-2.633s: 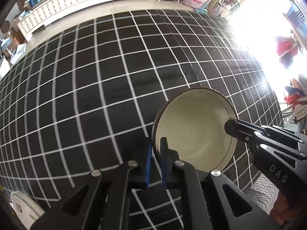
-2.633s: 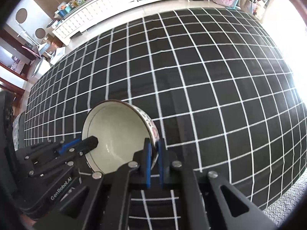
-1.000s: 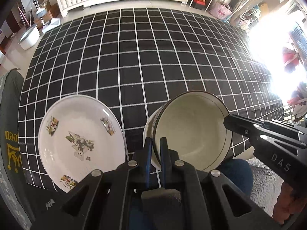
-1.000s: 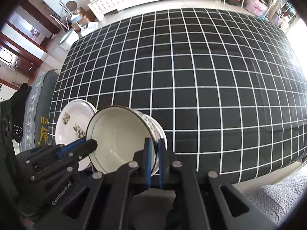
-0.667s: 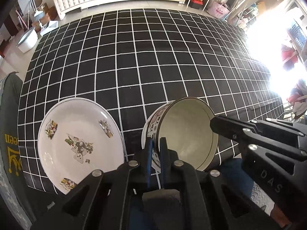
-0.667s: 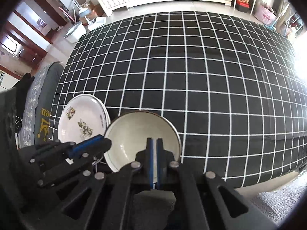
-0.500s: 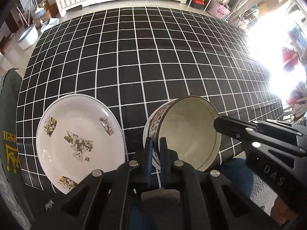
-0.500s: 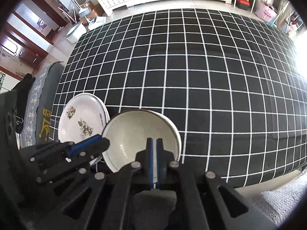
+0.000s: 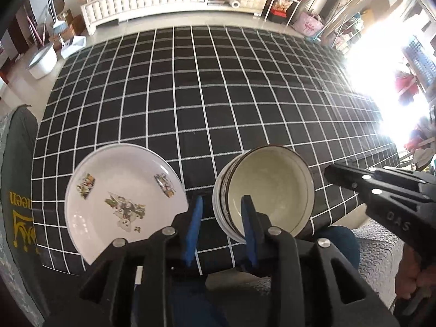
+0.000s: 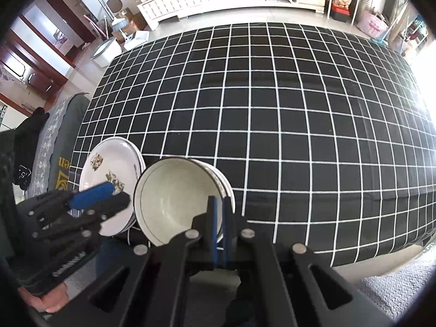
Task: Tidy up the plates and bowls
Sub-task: 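Grip the nested bowl stack's rim with both grippers and lift it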
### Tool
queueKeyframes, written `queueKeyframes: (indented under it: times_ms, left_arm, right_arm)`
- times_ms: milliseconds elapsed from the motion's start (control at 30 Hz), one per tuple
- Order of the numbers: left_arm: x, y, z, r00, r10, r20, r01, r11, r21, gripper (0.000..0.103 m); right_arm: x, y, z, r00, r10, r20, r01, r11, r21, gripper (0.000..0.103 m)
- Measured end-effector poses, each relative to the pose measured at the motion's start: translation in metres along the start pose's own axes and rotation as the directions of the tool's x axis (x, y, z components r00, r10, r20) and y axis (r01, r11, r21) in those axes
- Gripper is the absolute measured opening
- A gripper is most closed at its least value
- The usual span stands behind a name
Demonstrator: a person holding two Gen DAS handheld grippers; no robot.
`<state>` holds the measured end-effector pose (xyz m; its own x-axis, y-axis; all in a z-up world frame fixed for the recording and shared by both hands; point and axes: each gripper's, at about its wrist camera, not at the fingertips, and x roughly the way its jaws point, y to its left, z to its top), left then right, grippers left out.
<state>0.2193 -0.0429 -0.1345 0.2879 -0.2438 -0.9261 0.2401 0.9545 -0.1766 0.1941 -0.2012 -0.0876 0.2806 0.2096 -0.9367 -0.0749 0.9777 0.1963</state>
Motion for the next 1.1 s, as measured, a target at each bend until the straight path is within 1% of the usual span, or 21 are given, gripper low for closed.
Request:
queueKeyframes:
  times_ms: [67, 100, 133, 167, 200, 233, 267, 333, 433, 533, 600, 667, 867, 967, 1100]
  left_arm:
    - [-0.011, 0.0, 0.0, 0.999, -0.022, 0.027, 0.022, 1.0, -0.003, 0.039]
    - [-0.015, -0.001, -0.001, 0.998, -0.039, 0.04, 0.039, 0.999, 0.0, 0.04]
    - [-0.019, 0.0, -0.002, 0.996, -0.07, 0.05, 0.07, 0.998, 0.004, 0.042]
    - [-0.021, -0.002, -0.003, 0.995, -0.087, 0.05, 0.087, 0.996, 0.005, 0.046]
    - [-0.02, -0.001, -0.005, 0.993, -0.106, 0.047, 0.106, 0.994, 0.001, 0.048]
    - [-0.019, 0.002, -0.006, 0.992, -0.123, 0.042, 0.123, 0.992, -0.01, 0.049]
    - [-0.017, 0.004, -0.008, 0.99, -0.139, 0.037, 0.14, 0.99, -0.023, 0.049]
    - [-0.011, 0.011, -0.012, 0.984, -0.179, 0.027, 0.18, 0.982, -0.062, 0.049]
    - [0.003, 0.025, -0.016, 0.964, -0.265, 0.03, 0.267, 0.953, -0.141, 0.049]
    - [0.02, 0.036, -0.016, 0.948, -0.319, 0.005, 0.314, 0.928, -0.201, 0.049]
    - [0.028, 0.035, -0.014, 0.94, -0.34, -0.007, 0.331, 0.92, -0.208, 0.049]
    - [0.035, 0.033, -0.012, 0.939, -0.344, -0.023, 0.333, 0.921, -0.2, 0.049]
    - [0.052, 0.023, -0.009, 0.946, -0.318, -0.063, 0.306, 0.941, -0.145, 0.049]
    - [0.06, 0.023, -0.011, 0.944, -0.323, -0.075, 0.309, 0.939, -0.149, 0.049]
    - [0.069, 0.029, -0.01, 0.946, -0.31, -0.093, 0.295, 0.944, -0.146, 0.049]
  right_arm:
    - [-0.001, 0.001, -0.003, 1.0, 0.006, -0.001, -0.006, 1.0, -0.001, 0.014]
    - [-0.003, 0.001, -0.005, 1.0, 0.01, 0.004, -0.01, 1.0, 0.003, 0.018]
    - [-0.004, 0.0, -0.007, 1.0, 0.013, 0.01, -0.013, 1.0, 0.01, 0.03]
    - [-0.006, -0.001, -0.009, 1.0, 0.019, 0.019, -0.019, 1.0, 0.017, 0.049]
    - [-0.007, -0.002, -0.011, 0.999, 0.023, 0.03, -0.023, 0.999, 0.025, 0.059]
    - [-0.008, -0.002, -0.013, 0.999, 0.023, 0.042, -0.024, 0.999, 0.032, 0.072]
    - [-0.008, -0.003, -0.015, 0.998, 0.025, 0.054, -0.027, 0.999, 0.041, 0.074]
    - [-0.007, -0.008, -0.018, 0.998, 0.037, 0.056, -0.041, 0.997, 0.07, 0.075]
    - [0.001, -0.017, -0.019, 0.996, 0.074, 0.04, -0.079, 0.988, 0.133, 0.075]
    - [0.012, -0.024, -0.018, 0.997, 0.073, 0.02, -0.075, 0.982, 0.172, 0.075]
    - [0.02, -0.025, -0.017, 0.997, 0.08, 0.007, -0.08, 0.979, 0.19, 0.075]
    - [0.027, -0.026, -0.016, 0.995, 0.095, -0.001, -0.093, 0.975, 0.203, 0.075]
    - [0.045, -0.027, -0.011, 0.994, 0.106, -0.017, -0.1, 0.969, 0.225, 0.075]
    - [0.054, -0.028, -0.011, 0.993, 0.112, -0.035, -0.102, 0.969, 0.227, 0.075]
    - [0.063, -0.031, -0.011, 0.992, 0.117, -0.05, -0.102, 0.967, 0.236, 0.075]
